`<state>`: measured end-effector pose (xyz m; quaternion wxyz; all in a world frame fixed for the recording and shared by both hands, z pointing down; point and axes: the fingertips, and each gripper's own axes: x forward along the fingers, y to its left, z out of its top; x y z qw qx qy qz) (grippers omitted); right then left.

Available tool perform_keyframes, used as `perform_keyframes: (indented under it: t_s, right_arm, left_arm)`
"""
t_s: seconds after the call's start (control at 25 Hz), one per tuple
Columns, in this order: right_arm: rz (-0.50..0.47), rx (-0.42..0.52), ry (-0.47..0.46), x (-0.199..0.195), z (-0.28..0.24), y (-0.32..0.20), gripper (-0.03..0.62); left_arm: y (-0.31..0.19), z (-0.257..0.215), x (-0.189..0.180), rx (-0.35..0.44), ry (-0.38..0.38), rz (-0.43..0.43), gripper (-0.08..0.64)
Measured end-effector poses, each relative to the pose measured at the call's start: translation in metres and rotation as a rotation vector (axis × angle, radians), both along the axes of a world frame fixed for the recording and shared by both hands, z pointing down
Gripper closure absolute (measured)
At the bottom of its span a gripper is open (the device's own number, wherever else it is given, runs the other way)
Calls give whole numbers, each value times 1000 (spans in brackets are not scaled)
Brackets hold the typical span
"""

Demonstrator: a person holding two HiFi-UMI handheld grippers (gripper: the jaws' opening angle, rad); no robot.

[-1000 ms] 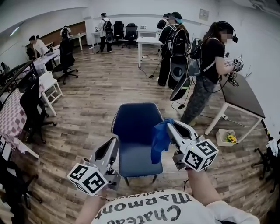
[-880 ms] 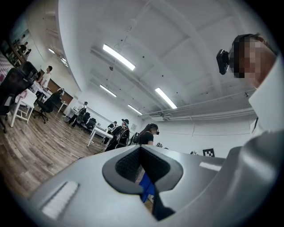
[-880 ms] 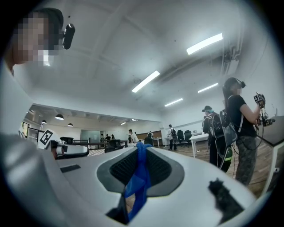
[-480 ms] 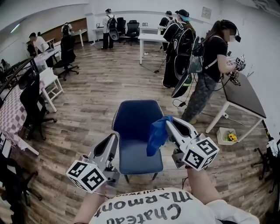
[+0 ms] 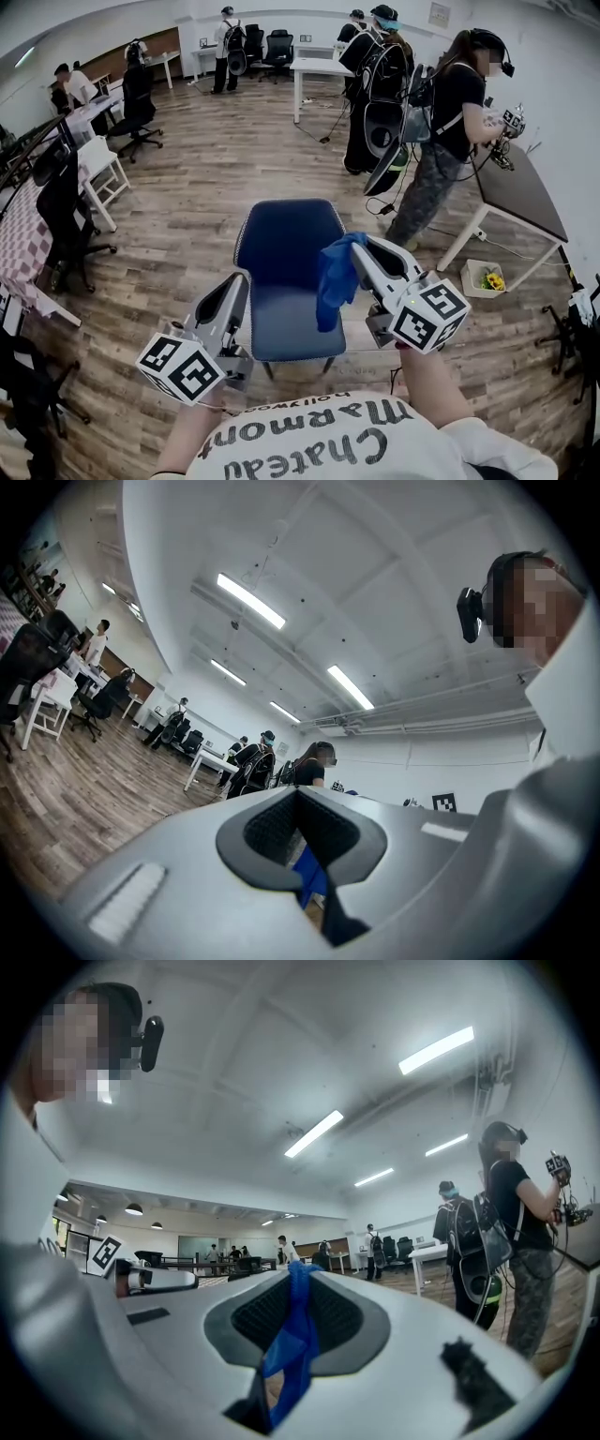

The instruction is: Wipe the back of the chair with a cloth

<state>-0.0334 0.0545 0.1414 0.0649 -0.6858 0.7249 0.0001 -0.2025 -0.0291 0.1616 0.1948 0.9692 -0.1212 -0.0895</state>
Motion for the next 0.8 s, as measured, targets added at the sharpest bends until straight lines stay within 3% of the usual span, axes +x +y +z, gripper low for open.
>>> perform_keyframes:
  t_s: [0.8]
  right_arm:
    - [15, -8, -15, 11, 3, 5, 524]
  left_arm:
    - [4, -2, 11, 0, -7, 13, 552]
